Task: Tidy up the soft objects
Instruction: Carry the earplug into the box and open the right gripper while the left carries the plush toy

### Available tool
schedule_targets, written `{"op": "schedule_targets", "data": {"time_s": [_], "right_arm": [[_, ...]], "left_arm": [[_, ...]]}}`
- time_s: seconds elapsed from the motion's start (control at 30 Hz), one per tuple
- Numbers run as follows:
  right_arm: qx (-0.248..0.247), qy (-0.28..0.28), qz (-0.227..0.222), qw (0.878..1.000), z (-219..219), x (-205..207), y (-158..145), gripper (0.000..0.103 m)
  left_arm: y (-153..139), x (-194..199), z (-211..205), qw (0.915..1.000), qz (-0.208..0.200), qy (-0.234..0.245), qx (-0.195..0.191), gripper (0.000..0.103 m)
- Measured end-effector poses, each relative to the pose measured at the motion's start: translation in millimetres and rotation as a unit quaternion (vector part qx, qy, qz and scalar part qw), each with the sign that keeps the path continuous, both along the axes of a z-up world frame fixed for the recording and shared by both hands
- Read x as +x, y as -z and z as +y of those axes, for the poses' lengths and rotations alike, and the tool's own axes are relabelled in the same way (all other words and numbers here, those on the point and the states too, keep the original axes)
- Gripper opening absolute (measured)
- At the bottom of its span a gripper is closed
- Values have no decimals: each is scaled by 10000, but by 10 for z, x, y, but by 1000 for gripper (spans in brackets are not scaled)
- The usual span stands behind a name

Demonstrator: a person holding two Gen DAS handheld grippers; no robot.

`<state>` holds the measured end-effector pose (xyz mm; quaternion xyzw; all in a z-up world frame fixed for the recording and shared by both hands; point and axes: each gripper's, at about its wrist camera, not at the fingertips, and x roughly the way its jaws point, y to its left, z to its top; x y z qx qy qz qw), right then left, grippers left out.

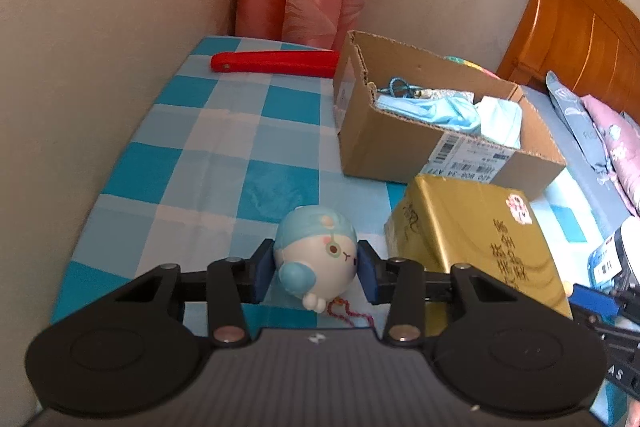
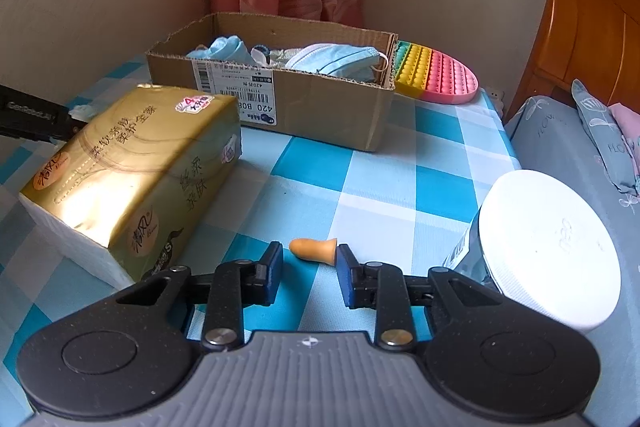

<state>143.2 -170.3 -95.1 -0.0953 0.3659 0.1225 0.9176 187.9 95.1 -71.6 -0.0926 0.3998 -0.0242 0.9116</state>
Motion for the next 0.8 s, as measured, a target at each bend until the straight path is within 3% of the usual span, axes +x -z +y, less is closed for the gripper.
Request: {"op": "schedule_targets", "data": {"time_s": [0.43, 0.57, 0.8], "right_arm": [[192, 237, -12, 9995, 20, 70, 28, 37], [163, 241, 2, 9996, 21, 95, 23, 31], [184, 39, 8, 9998, 28, 87, -124, 31]], "left_arm": [[-36, -70, 2, 10000, -19, -8, 18, 42], [-46, -77, 6, 10000, -3, -21, 48, 42], [-148, -164, -12, 9998, -14, 38, 175, 42]]}}
